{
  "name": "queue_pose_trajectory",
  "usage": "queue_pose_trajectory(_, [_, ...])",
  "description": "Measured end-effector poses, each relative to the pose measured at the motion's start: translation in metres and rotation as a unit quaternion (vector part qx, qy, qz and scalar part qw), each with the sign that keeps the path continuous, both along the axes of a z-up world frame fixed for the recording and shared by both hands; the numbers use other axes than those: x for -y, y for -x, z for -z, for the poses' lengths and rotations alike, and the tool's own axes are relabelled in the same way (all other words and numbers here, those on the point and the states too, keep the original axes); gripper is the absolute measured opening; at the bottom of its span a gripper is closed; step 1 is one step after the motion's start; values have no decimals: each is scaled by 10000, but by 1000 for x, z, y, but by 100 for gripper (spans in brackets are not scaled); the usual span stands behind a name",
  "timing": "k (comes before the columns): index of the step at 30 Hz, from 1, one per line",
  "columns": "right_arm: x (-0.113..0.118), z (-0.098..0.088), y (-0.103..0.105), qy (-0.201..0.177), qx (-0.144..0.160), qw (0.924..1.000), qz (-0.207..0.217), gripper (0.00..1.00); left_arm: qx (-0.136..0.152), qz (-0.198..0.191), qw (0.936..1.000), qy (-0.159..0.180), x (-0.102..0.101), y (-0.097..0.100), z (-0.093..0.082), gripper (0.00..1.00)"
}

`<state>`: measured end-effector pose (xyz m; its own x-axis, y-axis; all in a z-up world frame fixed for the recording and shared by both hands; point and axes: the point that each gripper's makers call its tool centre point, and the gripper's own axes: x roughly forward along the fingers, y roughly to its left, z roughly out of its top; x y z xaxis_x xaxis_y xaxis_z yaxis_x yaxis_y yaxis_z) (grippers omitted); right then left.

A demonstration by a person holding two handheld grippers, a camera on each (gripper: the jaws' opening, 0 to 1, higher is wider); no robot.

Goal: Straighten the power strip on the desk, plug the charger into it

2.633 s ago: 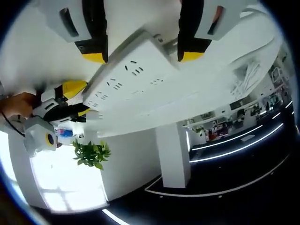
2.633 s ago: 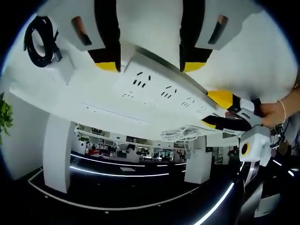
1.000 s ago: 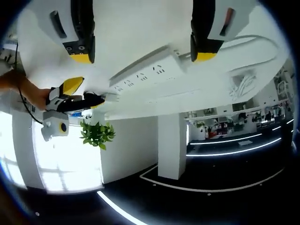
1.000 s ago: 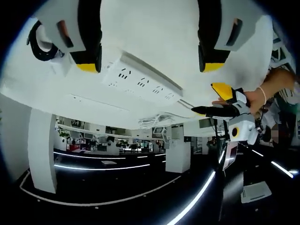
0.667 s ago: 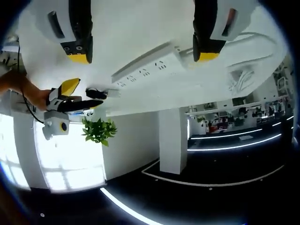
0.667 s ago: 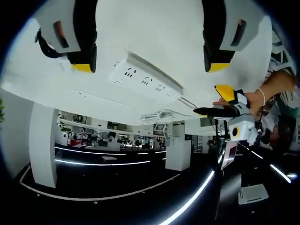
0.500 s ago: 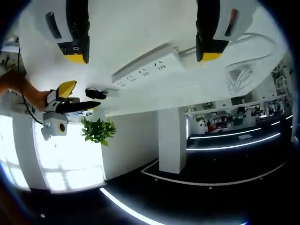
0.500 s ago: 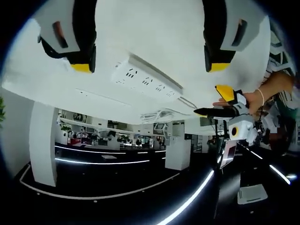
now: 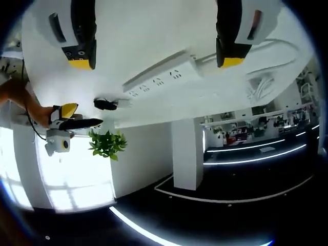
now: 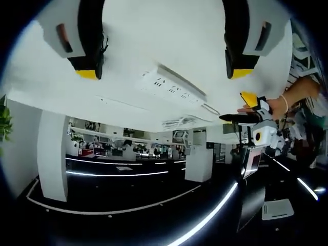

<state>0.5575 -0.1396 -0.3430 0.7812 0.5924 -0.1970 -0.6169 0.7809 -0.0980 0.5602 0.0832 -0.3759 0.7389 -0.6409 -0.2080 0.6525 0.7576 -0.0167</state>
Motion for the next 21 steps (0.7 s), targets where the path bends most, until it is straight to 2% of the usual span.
queue_pose_trajectory(15, [49,9,-12,81,70,9993,359,98,-34,-34,10000,13,1,2,1,99])
queue_pose_trajectory(21, [64,9,-18,189,164,9990,357,96,-55,-45,10000,-6,0,0,3,99])
